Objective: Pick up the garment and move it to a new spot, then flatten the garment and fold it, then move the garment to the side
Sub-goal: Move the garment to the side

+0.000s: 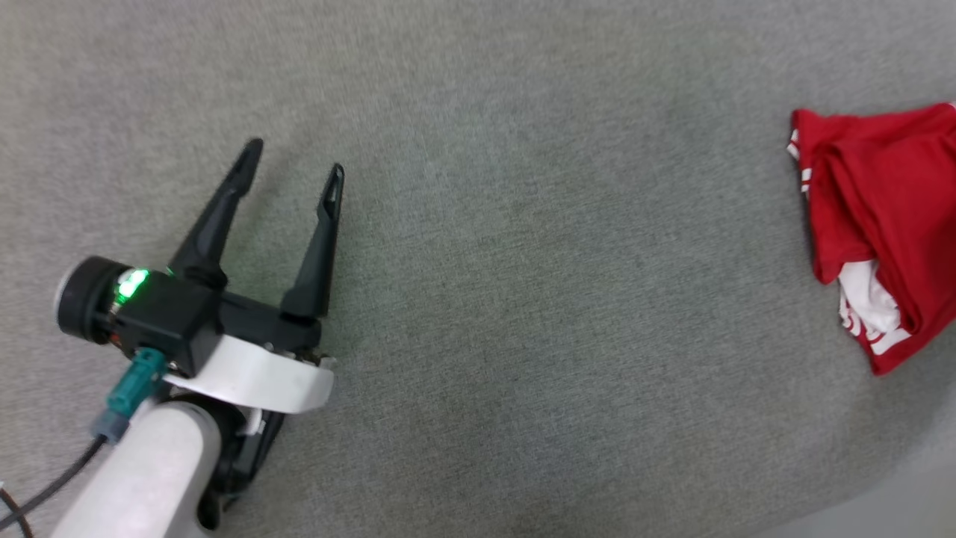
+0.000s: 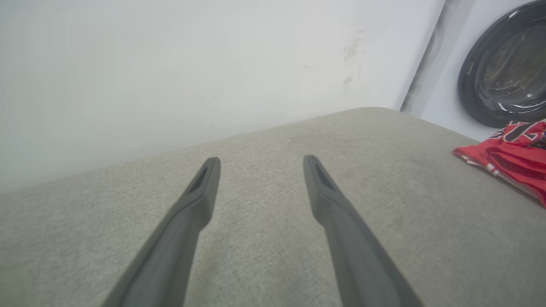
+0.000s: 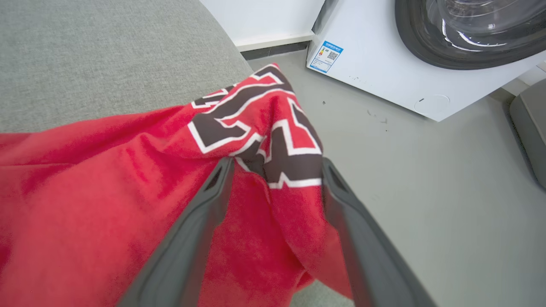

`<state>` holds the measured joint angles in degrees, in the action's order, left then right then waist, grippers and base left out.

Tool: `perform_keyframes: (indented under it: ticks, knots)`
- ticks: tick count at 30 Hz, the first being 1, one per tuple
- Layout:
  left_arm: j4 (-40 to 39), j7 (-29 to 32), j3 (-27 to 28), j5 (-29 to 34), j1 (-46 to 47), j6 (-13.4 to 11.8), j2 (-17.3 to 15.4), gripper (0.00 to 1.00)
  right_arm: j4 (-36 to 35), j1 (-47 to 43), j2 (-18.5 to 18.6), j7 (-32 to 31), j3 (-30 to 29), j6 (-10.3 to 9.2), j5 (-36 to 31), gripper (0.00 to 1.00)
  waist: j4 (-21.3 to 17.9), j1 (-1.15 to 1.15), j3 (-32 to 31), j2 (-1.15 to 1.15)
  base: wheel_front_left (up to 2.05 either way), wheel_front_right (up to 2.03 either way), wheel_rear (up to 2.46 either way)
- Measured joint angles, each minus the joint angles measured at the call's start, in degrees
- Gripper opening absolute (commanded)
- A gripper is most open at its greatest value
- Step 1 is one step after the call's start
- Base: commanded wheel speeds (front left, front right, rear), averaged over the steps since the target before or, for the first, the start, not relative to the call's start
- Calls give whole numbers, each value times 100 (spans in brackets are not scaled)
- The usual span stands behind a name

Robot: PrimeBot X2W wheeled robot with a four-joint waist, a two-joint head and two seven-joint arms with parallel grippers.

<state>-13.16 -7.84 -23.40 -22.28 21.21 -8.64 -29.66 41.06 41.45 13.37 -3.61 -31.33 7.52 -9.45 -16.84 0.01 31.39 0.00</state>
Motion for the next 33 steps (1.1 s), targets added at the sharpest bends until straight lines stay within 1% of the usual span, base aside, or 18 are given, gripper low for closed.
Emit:
perform_keyframes:
  ticks: [4, 8, 12, 17, 21, 27, 30, 33]
  knots:
    - [247, -94, -79, -69, -186, -49, 144, 100, -21, -175, 94, 112, 90, 0, -133, 100, 15, 0, -351, 0, 0, 0, 0]
    - [569, -196, -148, -198, -426, -114, 327, 100, -221, -548, 114, 160, 466, 0, -114, 100, 51, 0, -810, 0, 0, 0, 0]
    - [861, -323, -168, -341, -718, -220, 515, 100, -582, -1060, 18, 155, 914, 0, 111, 100, 110, -1, -1311, 0, 0, 0, 0]
    - [1094, -452, -164, -465, -1024, -326, 686, 100, -1255, -1805, -209, 74, 1594, 0, 483, 100, 260, -2, -1902, 0, 0, 0, 0]
    - [1279, -522, -166, -588, -1225, -304, 780, 100, -1751, -2444, -382, -31, 2090, 0, 803, 100, 471, -2, -2300, 0, 0, 0, 0]
    - [1470, -598, -107, -664, -1433, -355, 846, 100, -2369, -3057, -627, 98, 2512, 0, 1268, 100, 975, -2, -2671, 0, 0, 0, 0]
    - [1550, -630, -41, -660, -1513, -402, 831, 100, -2692, -3273, -746, 224, 2673, 0, 1350, 100, 1223, -2, -2809, 0, 0, 0, 0]
    - [1648, -648, 40, -661, -1564, -417, 792, 100, -3088, -3479, -833, 420, 2764, 0, 1287, 100, 1450, -2, -2933, 0, 0, 0, 0]
